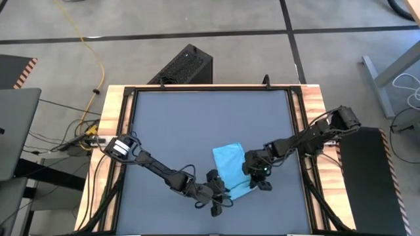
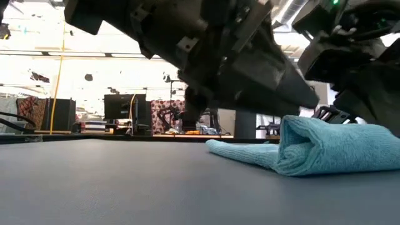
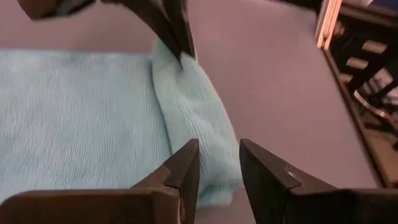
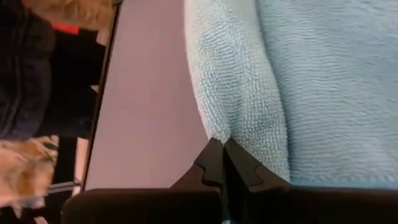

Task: Roll towel into tight, uniform cylinder
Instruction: Roll the blue microfiber cloth

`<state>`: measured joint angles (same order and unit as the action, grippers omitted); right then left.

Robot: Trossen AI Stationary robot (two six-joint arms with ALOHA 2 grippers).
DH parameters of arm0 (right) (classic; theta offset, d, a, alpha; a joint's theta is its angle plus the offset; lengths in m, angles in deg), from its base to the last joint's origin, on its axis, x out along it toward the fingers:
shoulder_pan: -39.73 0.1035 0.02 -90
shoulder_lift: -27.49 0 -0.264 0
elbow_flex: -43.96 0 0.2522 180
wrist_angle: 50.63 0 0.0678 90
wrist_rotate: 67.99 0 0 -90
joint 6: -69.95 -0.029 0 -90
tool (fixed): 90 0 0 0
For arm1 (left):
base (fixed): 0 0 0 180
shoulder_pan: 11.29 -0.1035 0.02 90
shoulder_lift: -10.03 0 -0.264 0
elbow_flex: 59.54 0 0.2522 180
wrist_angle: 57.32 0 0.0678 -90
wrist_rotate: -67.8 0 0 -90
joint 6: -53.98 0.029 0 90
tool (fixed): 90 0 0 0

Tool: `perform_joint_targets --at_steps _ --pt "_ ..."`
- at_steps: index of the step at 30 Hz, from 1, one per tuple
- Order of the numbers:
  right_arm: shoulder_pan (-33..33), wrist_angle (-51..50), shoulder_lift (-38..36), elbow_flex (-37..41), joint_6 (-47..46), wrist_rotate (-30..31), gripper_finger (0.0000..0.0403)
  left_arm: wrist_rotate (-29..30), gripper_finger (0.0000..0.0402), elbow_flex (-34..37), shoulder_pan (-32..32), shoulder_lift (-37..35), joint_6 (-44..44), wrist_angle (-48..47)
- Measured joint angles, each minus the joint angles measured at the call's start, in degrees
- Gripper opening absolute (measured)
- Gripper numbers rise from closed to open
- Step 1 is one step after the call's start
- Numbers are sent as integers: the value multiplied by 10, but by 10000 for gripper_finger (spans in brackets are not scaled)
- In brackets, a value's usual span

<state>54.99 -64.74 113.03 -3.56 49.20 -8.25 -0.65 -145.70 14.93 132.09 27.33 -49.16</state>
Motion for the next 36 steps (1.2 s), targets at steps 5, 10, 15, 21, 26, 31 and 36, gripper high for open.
perform_joint_targets --at_steps 5,10,15,21,26,31,36 --pt "-24 -12 0 0 -20 -9 17 -3 103 0 1 -1 -18 -16" --pt "-38 -12 0 0 -36 -10 17 2 103 0 -2 -2 -4 -7" --pt "-55 -11 -1 0 -63 -12 17 2 103 0 -15 -2 -13 -35" --pt "-71 -16 -1 -1 -89 -13 17 -14 103 0 -27 -2 -41 -83" --pt "-82 -30 0 -1 -93 14 17 -59 103 0 -31 -2 -48 -120" --pt "-88 -35 0 -1 -93 36 17 -64 103 0 -30 -2 -37 -134" --pt "-88 -51 0 -2 -93 54 17 -54 103 0 -30 -51 48 -140"
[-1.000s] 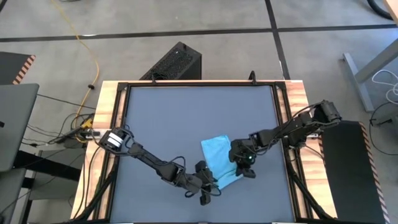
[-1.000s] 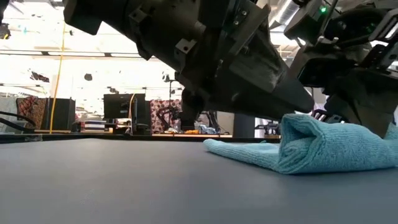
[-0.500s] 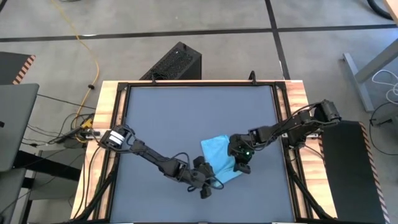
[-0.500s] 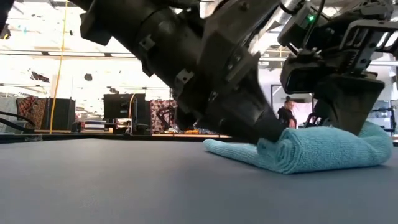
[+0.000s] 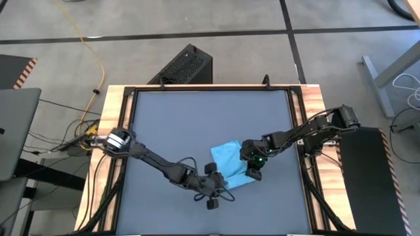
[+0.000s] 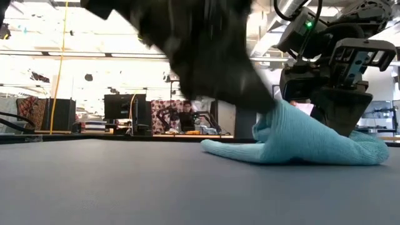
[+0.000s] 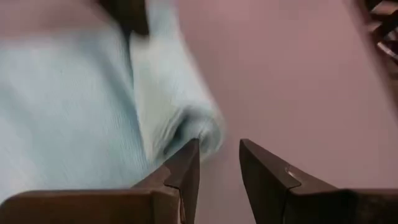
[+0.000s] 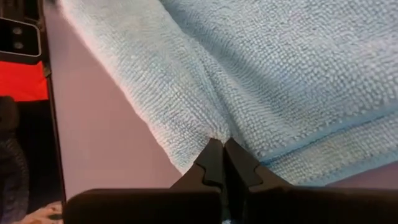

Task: Roll towel into tight, uniform cylinder
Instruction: Roll the blue microfiber cloth

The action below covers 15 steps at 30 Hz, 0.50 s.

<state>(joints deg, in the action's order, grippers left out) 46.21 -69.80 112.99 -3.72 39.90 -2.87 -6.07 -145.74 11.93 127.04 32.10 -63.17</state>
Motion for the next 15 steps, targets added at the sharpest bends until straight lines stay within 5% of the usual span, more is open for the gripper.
perform_joint_targets --at_steps 7,15 --pt "-6 1 0 0 -10 22 17 61 103 -1 -2 -39 111 27" --pt "-6 2 0 0 -10 28 17 54 106 0 -29 16 59 80"
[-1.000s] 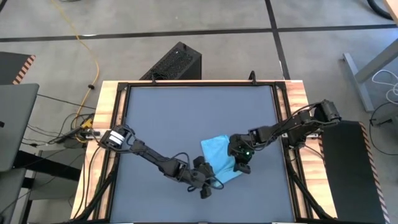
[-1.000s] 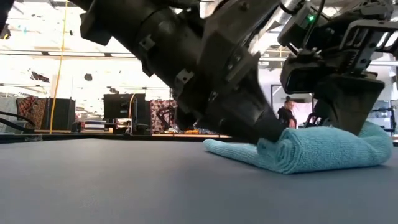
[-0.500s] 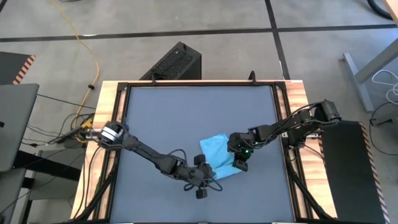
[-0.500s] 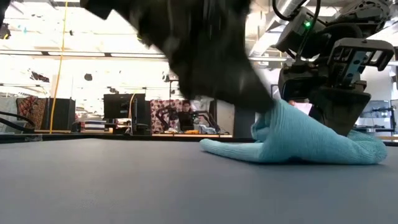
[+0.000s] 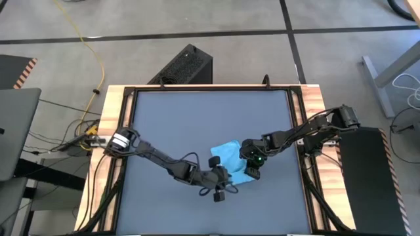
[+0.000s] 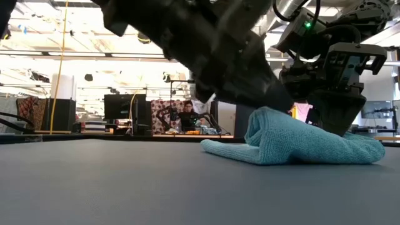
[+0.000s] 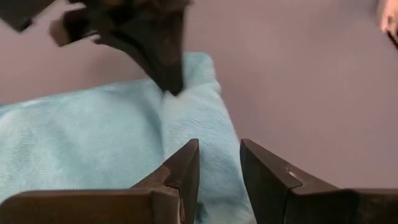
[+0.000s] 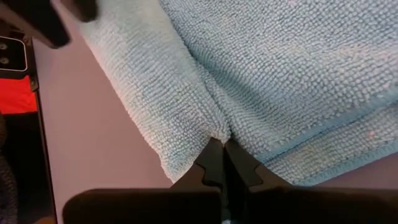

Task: Roll towel into tight, uniform cylinder
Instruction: Roll the blue microfiber cloth

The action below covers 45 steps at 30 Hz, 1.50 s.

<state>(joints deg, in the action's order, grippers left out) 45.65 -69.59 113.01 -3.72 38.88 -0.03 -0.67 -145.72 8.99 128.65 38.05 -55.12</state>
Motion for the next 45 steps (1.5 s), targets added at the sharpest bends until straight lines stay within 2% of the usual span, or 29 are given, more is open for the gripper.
perform_joint_targets --at_steps 8,16,26,31,37,40,45 --pt "1 0 0 0 9 -1 18 -21 108 -2 -23 5 -54 -26" --pt "0 0 0 0 9 -3 45 -47 103 -2 -17 5 -74 -66" --pt "-5 0 0 0 -13 -5 51 -48 77 -2 -13 8 -84 -79" --pt "-5 -2 0 1 -15 -7 51 -62 65 -2 -12 58 -110 -9" --pt "-21 -15 -6 1 -16 -29 52 -69 43 -2 -13 60 -114 -8" --pt "-31 -38 -22 1 -11 -49 52 -75 29 -2 -13 58 -110 -21" --pt "-45 -68 -69 1 6 -47 52 -81 6 -2 -11 58 -121 -37"
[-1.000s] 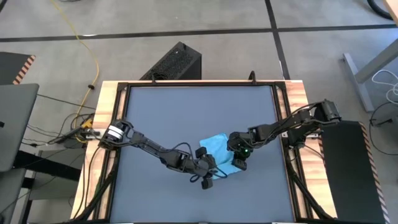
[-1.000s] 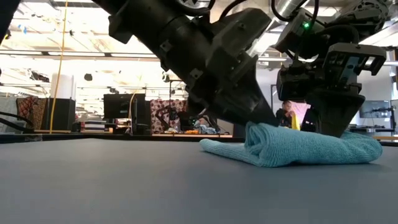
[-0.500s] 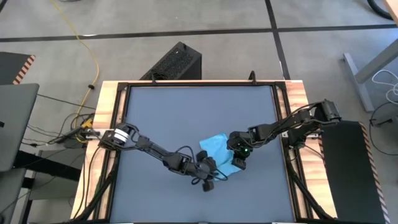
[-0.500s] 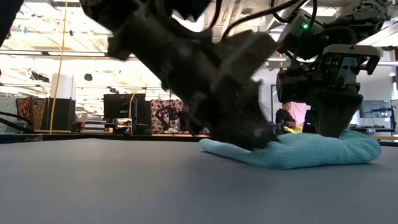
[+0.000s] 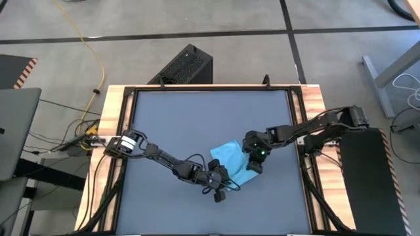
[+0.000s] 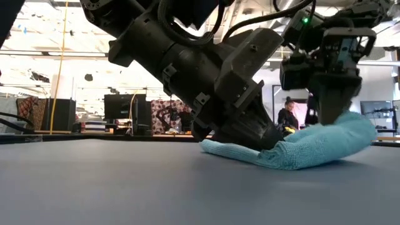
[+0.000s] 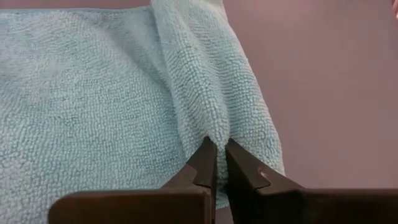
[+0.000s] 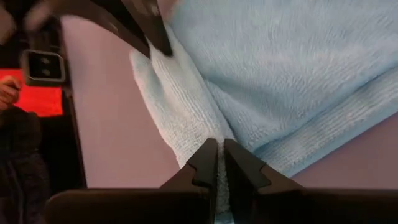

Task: Roll towel into tight, uniform cylinder
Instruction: Roll the blue microfiber cloth

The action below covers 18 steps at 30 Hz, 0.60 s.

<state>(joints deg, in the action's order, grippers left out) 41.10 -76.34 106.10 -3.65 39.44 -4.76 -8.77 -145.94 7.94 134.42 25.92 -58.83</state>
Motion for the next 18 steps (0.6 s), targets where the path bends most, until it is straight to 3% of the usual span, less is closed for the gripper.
perform_joint_targets --at_steps 10,18 --pt "-32 -31 -45 0 25 9 52 -28 1 0 6 0 -11 -3" --pt "-27 -57 -42 0 82 23 66 -10 0 0 16 0 -32 -5"
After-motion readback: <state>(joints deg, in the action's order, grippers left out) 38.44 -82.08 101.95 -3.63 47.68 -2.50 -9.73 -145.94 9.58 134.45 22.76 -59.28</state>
